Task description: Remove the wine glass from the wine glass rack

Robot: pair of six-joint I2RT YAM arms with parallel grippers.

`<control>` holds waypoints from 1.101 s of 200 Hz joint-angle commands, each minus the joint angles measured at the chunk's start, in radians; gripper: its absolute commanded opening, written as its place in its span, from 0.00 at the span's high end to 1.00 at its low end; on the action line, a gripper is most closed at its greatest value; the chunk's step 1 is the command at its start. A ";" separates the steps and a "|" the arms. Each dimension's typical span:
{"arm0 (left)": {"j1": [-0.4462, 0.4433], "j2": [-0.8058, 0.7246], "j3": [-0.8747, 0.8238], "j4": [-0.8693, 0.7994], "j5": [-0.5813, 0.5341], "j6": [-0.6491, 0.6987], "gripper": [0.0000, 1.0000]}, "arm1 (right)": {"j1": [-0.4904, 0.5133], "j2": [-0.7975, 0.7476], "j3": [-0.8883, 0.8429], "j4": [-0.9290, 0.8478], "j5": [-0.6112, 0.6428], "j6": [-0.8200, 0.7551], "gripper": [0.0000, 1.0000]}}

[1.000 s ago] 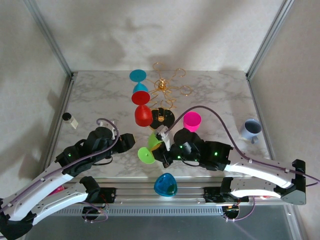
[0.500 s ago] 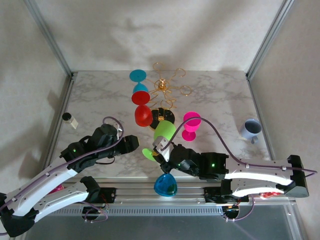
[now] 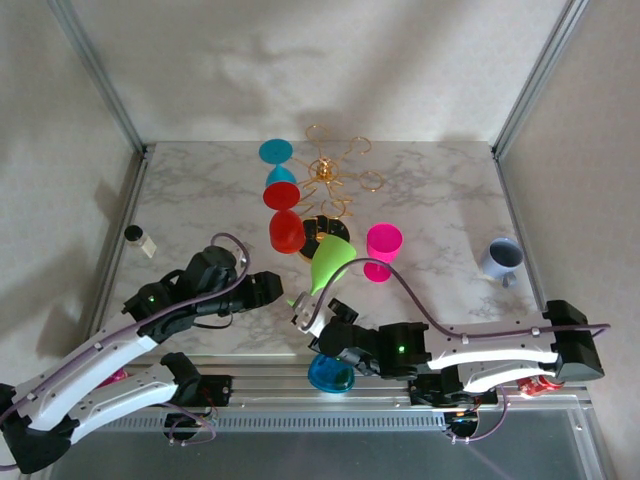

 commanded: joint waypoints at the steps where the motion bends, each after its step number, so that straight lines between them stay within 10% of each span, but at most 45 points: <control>1: 0.009 0.017 -0.015 0.021 0.036 -0.021 0.39 | 0.026 0.020 -0.018 0.087 0.129 -0.035 1.00; 220: 0.010 0.086 -0.056 0.219 0.159 -0.092 0.47 | 0.081 0.195 -0.004 0.246 0.361 -0.137 1.00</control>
